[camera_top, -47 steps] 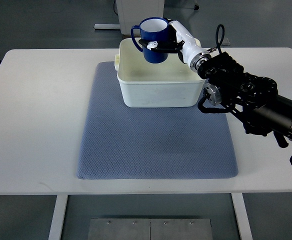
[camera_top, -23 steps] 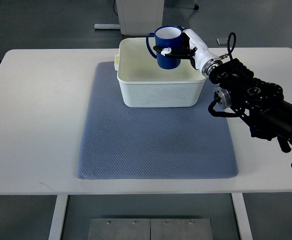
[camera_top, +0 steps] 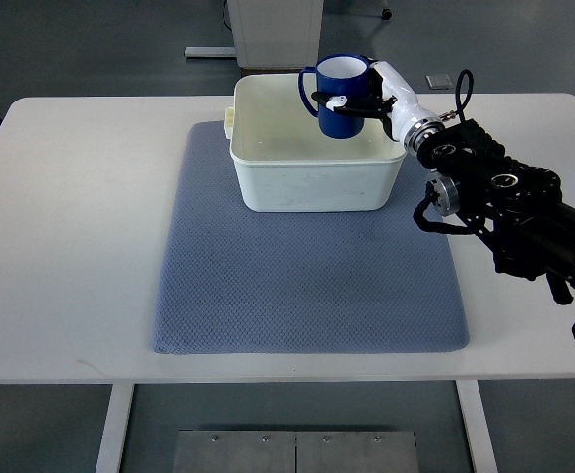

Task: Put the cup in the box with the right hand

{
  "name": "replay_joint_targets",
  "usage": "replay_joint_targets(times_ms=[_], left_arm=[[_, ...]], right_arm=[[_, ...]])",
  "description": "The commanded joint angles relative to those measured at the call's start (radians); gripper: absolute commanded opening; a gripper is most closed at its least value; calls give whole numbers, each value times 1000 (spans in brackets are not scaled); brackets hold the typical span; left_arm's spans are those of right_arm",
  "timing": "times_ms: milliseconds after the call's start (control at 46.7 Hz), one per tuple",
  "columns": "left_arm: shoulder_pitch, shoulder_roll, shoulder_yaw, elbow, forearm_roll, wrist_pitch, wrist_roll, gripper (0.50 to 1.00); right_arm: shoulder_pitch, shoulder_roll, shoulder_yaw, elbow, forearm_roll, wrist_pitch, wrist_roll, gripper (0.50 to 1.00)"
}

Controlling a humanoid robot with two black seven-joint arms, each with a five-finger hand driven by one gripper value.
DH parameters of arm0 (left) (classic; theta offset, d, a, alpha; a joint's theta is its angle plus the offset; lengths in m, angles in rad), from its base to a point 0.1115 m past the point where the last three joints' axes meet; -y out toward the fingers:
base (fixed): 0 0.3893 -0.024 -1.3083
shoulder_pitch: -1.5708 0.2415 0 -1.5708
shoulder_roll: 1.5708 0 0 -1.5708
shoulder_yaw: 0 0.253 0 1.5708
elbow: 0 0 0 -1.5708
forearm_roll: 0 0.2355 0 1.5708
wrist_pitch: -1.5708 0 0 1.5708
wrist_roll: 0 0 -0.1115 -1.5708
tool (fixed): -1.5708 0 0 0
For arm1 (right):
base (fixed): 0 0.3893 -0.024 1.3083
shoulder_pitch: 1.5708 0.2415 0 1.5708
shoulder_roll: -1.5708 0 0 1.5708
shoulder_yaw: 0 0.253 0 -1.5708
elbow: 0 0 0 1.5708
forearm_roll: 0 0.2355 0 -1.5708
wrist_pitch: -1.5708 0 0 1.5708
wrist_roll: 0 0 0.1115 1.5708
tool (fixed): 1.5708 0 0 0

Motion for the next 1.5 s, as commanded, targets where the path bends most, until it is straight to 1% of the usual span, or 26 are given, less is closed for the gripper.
replay_joint_targets(times_ms=[0, 21, 43, 279, 964, 1007, 1307, 1479], left_arm=[[0, 0, 0, 0, 0, 0, -1, 1000], [0, 0, 0, 0, 0, 0, -1, 1000], [0, 0, 0, 0, 0, 0, 1, 1000], [0, 0, 0, 0, 0, 0, -1, 1000], [0, 0, 0, 0, 0, 0, -1, 1000], [0, 0, 0, 0, 0, 0, 1, 1000], [0, 0, 0, 0, 0, 0, -1, 1000], [0, 0, 0, 0, 0, 0, -1, 1000]], right_arm=[[-2, 0, 1, -1, 0, -7, 0, 941], [-3, 0, 3, -1, 0, -7, 2, 993], [-5, 0, 3, 1, 0, -7, 2, 1000], [-20, 0, 93, 4, 0, -4, 0, 1000], [6, 0, 98, 24, -3, -7, 2, 1000], [6, 0, 98, 22, -3, -7, 9, 1000], [3, 0, 97, 24, -3, -5, 0, 1000], [-6, -60, 115, 22, 0, 6, -12, 1000]])
